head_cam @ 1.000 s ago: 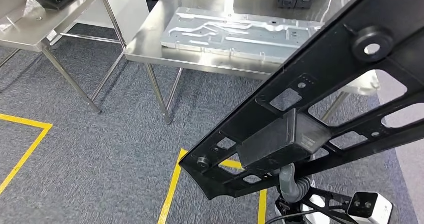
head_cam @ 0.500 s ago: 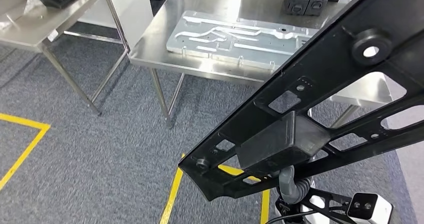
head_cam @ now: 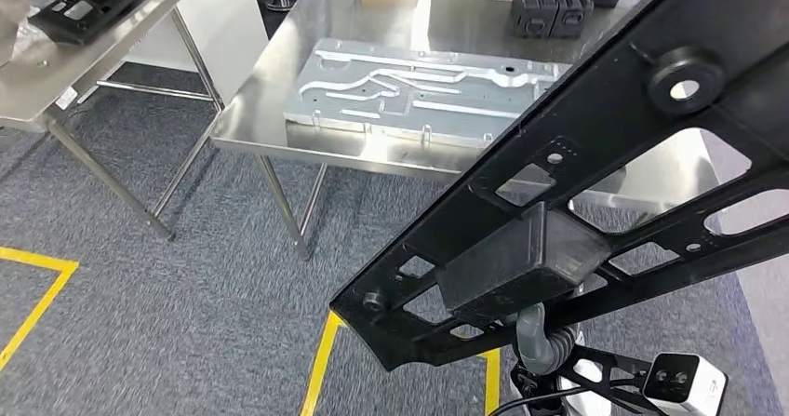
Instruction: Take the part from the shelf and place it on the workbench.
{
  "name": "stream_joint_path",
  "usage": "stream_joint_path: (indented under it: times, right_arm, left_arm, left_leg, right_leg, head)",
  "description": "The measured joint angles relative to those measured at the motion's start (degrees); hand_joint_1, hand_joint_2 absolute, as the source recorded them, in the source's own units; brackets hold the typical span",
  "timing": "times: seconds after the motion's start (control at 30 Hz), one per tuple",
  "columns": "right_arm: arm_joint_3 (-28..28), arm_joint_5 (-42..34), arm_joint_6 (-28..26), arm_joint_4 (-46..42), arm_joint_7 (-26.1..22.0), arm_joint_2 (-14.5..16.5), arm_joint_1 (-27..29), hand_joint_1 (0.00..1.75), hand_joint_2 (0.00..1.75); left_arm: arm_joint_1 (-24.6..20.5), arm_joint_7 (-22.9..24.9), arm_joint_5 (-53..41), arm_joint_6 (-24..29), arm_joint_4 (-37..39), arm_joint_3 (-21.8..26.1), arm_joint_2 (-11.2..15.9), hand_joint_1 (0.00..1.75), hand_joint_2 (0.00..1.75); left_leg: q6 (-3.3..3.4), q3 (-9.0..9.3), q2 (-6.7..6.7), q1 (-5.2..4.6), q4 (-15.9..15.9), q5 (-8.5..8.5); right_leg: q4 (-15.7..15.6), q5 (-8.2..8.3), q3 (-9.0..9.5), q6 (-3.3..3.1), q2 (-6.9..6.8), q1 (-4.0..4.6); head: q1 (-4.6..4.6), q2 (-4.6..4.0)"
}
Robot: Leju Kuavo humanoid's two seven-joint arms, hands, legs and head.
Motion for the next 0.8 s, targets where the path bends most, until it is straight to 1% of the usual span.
stream_joint_path:
  times: [0.03, 0.07, 0.1, 0.13, 0.17, 0.2, 0.23, 0.3, 0.33, 0.37, 0.4, 0.43, 0.47, 0.5, 0.53, 0.57, 0.6, 0.67, 0.7, 0.73, 0.77, 0.8]
  right_arm:
    - [0.02, 0.03, -0.04, 0.00, 0.05, 0.00, -0.07, 1.75, 1.75]
    - [0.07, 0.06, -0.08, 0.01, 0.10, 0.00, -0.13, 1.75, 1.75]
    - [0.11, 0.07, -0.09, -0.01, 0.11, 0.00, -0.19, 1.75, 1.75]
    - [0.15, 0.05, -0.10, -0.04, 0.12, 0.00, -0.29, 1.75, 1.75]
    - [0.21, 0.03, -0.09, -0.05, 0.12, 0.00, -0.39, 1.75, 1.75]
    - [0.23, 0.01, -0.08, -0.06, 0.10, -0.01, -0.50, 1.75, 1.75]
    - [0.26, 0.00, -0.06, -0.06, 0.10, -0.01, -0.58, 1.75, 1.75]
    - [0.29, -0.03, -0.01, -0.02, 0.09, -0.02, -0.63, 1.75, 1.75]
    - [0.31, -0.06, 0.03, 0.04, 0.09, -0.03, -0.62, 1.75, 1.75]
    - [0.32, -0.09, 0.06, 0.09, 0.08, -0.03, -0.62, 1.75, 1.75]
    - [0.33, -0.13, 0.09, 0.13, 0.07, -0.04, -0.63, 1.75, 1.75]
    - [0.34, -0.15, 0.12, 0.15, 0.06, -0.04, -0.64, 1.75, 1.75]
    - [0.35, -0.16, 0.13, 0.16, 0.05, -0.04, -0.66, 1.75, 1.75]
    - [0.36, -0.17, 0.13, 0.21, 0.05, -0.05, -0.71, 1.75, 1.75]
    - [0.37, -0.17, 0.13, 0.26, 0.05, -0.04, -0.76, 1.75, 1.75]
    - [0.39, -0.18, 0.13, 0.30, 0.05, -0.04, -0.81, 1.75, 1.75]
    - [0.42, -0.19, 0.13, 0.33, 0.06, -0.03, -0.87, 1.75, 1.75]
    - [0.45, -0.19, 0.12, 0.31, 0.07, 0.01, -1.00, 1.75, 1.75]
    - [0.48, -0.19, 0.10, 0.30, 0.07, 0.03, -1.12, 1.75, 1.75]
    - [0.53, -0.19, 0.10, 0.29, 0.08, 0.07, -1.24, 1.75, 1.75]
    - [0.59, -0.15, 0.09, 0.29, 0.14, 0.10, -1.33, 1.75, 1.75]
    - [0.65, -0.10, 0.07, 0.30, 0.22, 0.13, -1.38, 1.75, 1.75]
  left_arm:
    - [0.00, 0.00, 0.02, 0.01, 0.01, 0.01, 0.00, 0.00, 1.75]
    - [0.00, 0.03, 0.05, 0.01, 0.01, 0.01, 0.00, 0.00, 1.75]
    - [-0.05, 0.05, 0.08, 0.02, 0.00, 0.00, -0.01, 0.00, 1.75]
    - [-0.06, 0.08, 0.11, 0.02, 0.00, 0.00, -0.02, 0.00, 1.75]
    - [-0.05, 0.10, 0.13, 0.02, 0.00, 0.00, -0.03, 0.00, 1.75]
    - [-0.07, 0.11, 0.17, 0.02, 0.00, 0.01, -0.03, 0.00, 1.75]
    - [-0.09, 0.11, 0.22, 0.03, 0.00, 0.02, -0.04, 0.00, 1.75]
    - [-0.13, 0.11, 0.37, 0.09, -0.01, 0.03, -0.01, 0.00, 1.75]
    - [-0.11, 0.10, 0.44, 0.13, 0.00, 0.03, -0.01, 0.00, 1.75]
    - [-0.08, 0.09, 0.50, 0.16, 0.00, 0.03, 0.00, 0.00, 1.75]
    - [-0.04, 0.07, 0.54, 0.17, 0.00, 0.04, -0.01, 0.00, 1.75]
    - [-0.02, 0.05, 0.56, 0.17, 0.01, 0.04, -0.03, 0.00, 1.75]
    - [0.02, 0.04, 0.58, 0.17, 0.01, 0.05, -0.07, 0.00, 1.75]
    - [0.02, 0.02, 0.60, 0.17, 0.02, 0.06, -0.10, 0.00, 1.75]
    - [-0.05, 0.00, 0.62, 0.17, 0.02, 0.06, -0.13, 0.00, 1.75]
    - [-0.10, -0.01, 0.64, 0.17, 0.02, 0.07, -0.14, 0.00, 1.75]
    - [-0.21, -0.02, 0.64, 0.18, 0.02, 0.07, -0.14, 0.00, 1.75]
    - [-0.34, -0.03, 0.65, 0.17, 0.01, 0.07, -0.11, 0.00, 1.75]
    - [-0.42, -0.03, 0.65, 0.17, 0.01, 0.07, -0.10, 0.00, 1.75]
    - [-0.50, -0.03, 0.65, 0.17, 0.01, 0.06, -0.09, 0.00, 1.75]
    - [-0.55, -0.04, 0.64, 0.17, 0.02, 0.06, -0.09, 0.00, 1.75]
    - [-0.53, -0.04, 0.63, 0.17, 0.02, 0.05, -0.10, 0.00, 1.75]
  left_leg:
    - [0.33, 0.20, 0.02, -0.16, -1.87, 2.20]
    - [0.67, 0.20, 0.01, -0.28, -2.72, 3.20]
    - [0.99, 0.43, -0.04, -0.33, -2.88, 2.90]
    - [1.32, 0.88, -0.10, -0.24, -3.20, 3.01]
    - [1.64, 1.44, -0.14, -0.12, -3.56, 2.84]
    - [1.95, 2.08, -0.18, -0.03, -3.84, 2.63]
    - [2.18, 2.67, -0.19, 0.04, -4.08, 2.31]
    - [2.42, 3.61, -0.21, 0.04, -4.20, 1.45]
    - [2.40, 4.15, -0.24, 0.04, -4.19, 0.94]
    - [2.35, 4.82, -0.29, 0.05, -4.19, 0.40]
    - [2.27, 5.64, -0.34, 0.05, -4.19, -0.19]
    - [2.14, 6.56, -0.38, 0.06, -4.19, -0.84]
    - [1.94, 7.37, -0.42, 0.06, -4.21, -1.49]
    - [1.65, 8.05, -0.50, 0.03, -4.20, -2.09]
    - [1.28, 8.47, -0.54, -0.01, -4.25, -2.62]
    - [0.87, 8.82, -0.56, -0.03, -4.20, -2.93]
    - [0.45, 9.16, -0.56, -0.06, -4.18, -3.08]
    - [-0.20, 9.38, -0.40, 0.02, -3.37, -3.32]
    - [-0.47, 8.72, -0.32, 0.06, -1.80, -3.57]
    - [-0.71, 7.25, -0.25, 0.12, 0.98, -4.21]
    - [-0.93, 5.13, -0.21, 0.16, 4.70, -5.27]
    - [-1.14, 2.59, -0.19, 0.17, 8.53, -6.77]
  right_leg:
    - [-0.06, -0.45, 0.20, 0.32, 0.04, 0.04]
    - [-0.01, -0.66, 0.31, 0.67, 0.11, 0.08]
    - [-0.05, -0.68, 0.41, 0.99, 0.15, 0.10]
    - [0.40, -0.61, 0.39, 1.27, 0.10, 0.09]
    - [1.72, -0.43, -0.02, 1.51, 0.02, 0.06]
    - [3.94, -0.63, -1.18, 1.74, -0.07, -0.01]
    - [7.14, -1.38, -3.13, 1.99, -0.15, -0.13]
    - [13.72, -4.35, -7.95, 2.48, -0.22, -0.37]
    - [15.62, -5.59, -9.88, 2.68, -0.24, -0.50]
    - [15.84, -5.76, -10.98, 2.81, -0.26, -0.60]
    - [14.25, -4.56, -11.16, 2.84, -0.28, -0.68]
    - [11.08, -2.07, -10.55, 2.77, -0.32, -0.71]
    - [7.24, 1.32, -9.67, 2.60, -0.39, -0.70]
    - [4.08, 3.75, -8.87, 2.33, -0.46, -0.55]
    - [2.05, 5.40, -8.32, 1.98, -0.47, -0.37]
    - [1.16, 6.05, -8.11, 1.58, -0.41, -0.21]
    - [1.06, 5.60, -7.88, 1.14, -0.32, -0.06]
    - [0.53, 5.47, -6.83, 0.30, -0.18, -0.20]
    - [0.28, 5.26, -6.18, -0.09, -0.22, -0.27]
    - [0.07, 5.03, -5.55, -0.39, -0.27, -0.33]
    - [-0.02, 4.67, -5.07, -0.62, -0.33, -0.27]
    - [-0.04, 4.26, -4.67, -0.79, -0.34, -0.21]
  head:
    - [0.04, 0.00]
    - [0.07, 0.00]
    - [0.11, 0.01]
    - [0.12, 0.01]
    - [0.17, 0.01]
    - [0.25, 0.01]
    - [0.27, 0.01]
    - [0.33, 0.01]
    - [0.32, 0.01]
    - [0.33, 0.00]
    - [0.33, 0.00]
    - [0.35, 0.00]
    - [0.38, 0.00]
    - [0.35, 0.00]
    - [0.31, 0.00]
    - [0.28, 0.00]
    - [0.22, 0.00]
    - [0.22, 0.01]
    - [0.12, 0.01]
    - [0.03, 0.01]
    - [-0.07, 0.01]
    - [-0.17, 0.01]
